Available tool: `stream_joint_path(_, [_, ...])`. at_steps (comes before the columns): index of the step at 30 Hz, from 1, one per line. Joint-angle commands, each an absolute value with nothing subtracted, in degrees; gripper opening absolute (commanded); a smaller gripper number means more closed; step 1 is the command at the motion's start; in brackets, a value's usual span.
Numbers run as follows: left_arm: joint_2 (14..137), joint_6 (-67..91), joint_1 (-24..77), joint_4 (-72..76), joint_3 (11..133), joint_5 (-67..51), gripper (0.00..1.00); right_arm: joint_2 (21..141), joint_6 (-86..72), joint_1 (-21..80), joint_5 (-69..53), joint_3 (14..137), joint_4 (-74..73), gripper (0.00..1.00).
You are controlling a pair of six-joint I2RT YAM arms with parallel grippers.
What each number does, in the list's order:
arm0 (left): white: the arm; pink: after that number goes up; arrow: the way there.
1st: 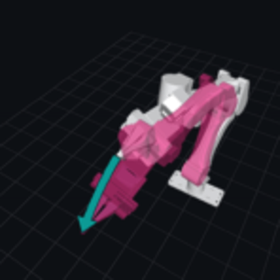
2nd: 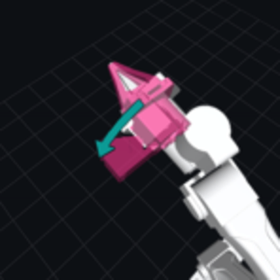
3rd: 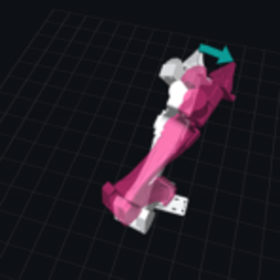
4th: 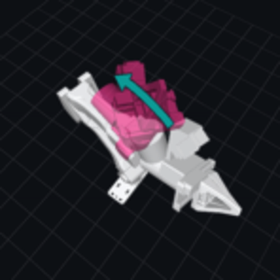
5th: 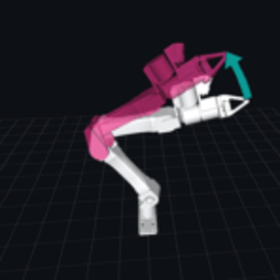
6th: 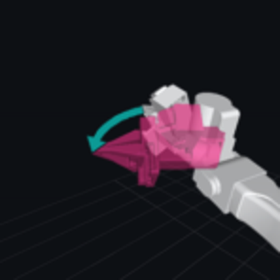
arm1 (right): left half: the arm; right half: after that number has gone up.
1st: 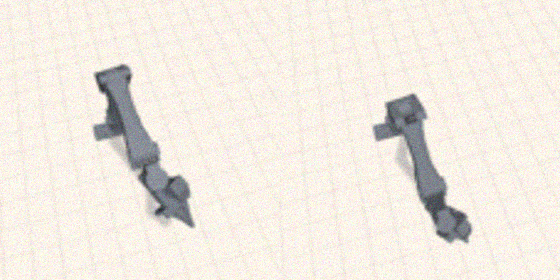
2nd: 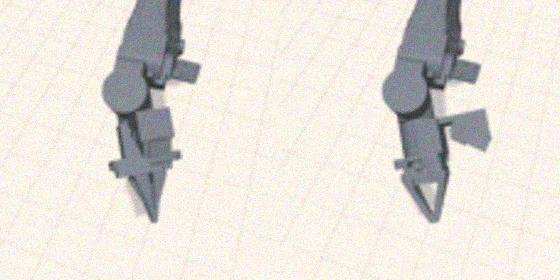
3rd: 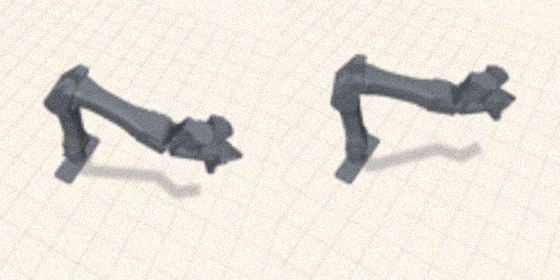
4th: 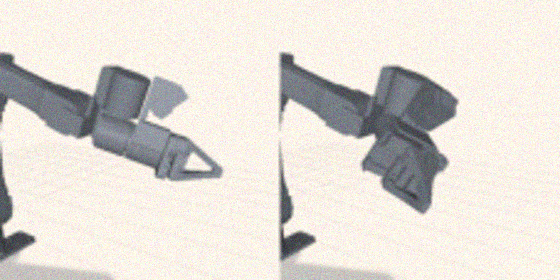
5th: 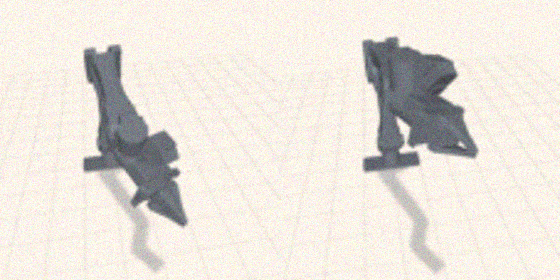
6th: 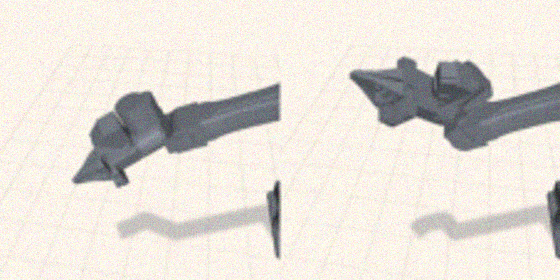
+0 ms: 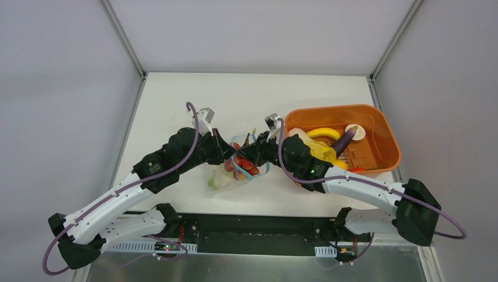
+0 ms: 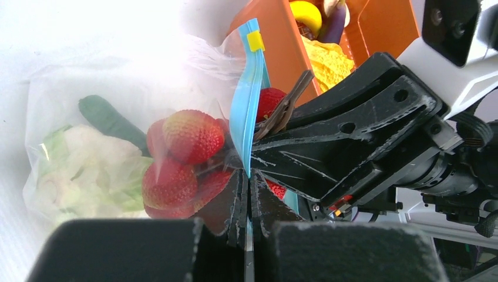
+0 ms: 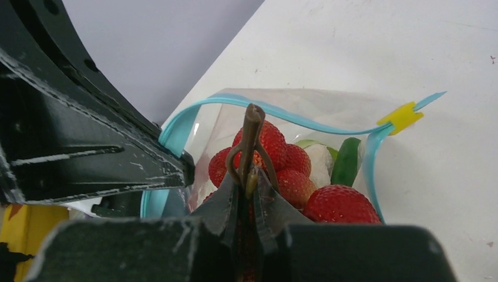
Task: Place the food in the zip-top bag and seal the zipper
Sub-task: Place the fake fruit in the zipper food storage bag.
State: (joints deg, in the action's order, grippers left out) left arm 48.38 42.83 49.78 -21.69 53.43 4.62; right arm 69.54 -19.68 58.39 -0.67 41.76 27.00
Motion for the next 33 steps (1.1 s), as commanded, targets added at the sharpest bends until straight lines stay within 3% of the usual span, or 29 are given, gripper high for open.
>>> stream_joint_path(1, [47.2,43.5,49.6,-17.1,55.2,4.4,0.00,67.2,-15.7,58.7,-1.5,44.3,26.7,0.00])
stream_joint_path(9, [46.8,44.5,49.6,-15.5,55.1,3.4,0.00,69.6,-16.2,58.7,3.2,48.2,24.4,0.00])
stream_joint_path(14, [46.2,46.6,49.5,-14.8,55.0,3.4,0.00,70.0,-13.6,58.8,8.1,45.4,36.0,0.00])
stream_joint_path(18, [45.4,48.6,49.5,-11.9,53.8,3.0,0.00,74.3,-10.1,58.7,3.1,46.5,37.0,0.02])
stream_joint_path(24, [44.0,49.5,49.2,-11.4,52.5,4.9,0.00,74.7,-9.4,58.6,-1.4,48.2,30.9,0.25])
stream_joint_path(28, [42.3,49.2,48.8,-13.3,51.5,8.1,0.00,70.4,-10.1,57.9,-4.6,53.9,20.5,0.49])
stream_joint_path(29, [41.8,49.1,48.8,-13.7,51.2,9.0,0.00,69.4,-10.3,57.7,-4.8,55.4,17.6,0.49])
stream_joint_path(31, [41.0,48.6,48.6,-15.3,51.0,10.5,0.00,67.7,-10.6,57.4,-7.4,57.8,12.5,0.59])
stream_joint_path(33, [40.4,48.2,48.4,-16.8,51.1,11.3,0.00,65.7,-10.9,57.2,-9.4,59.1,8.7,0.60])
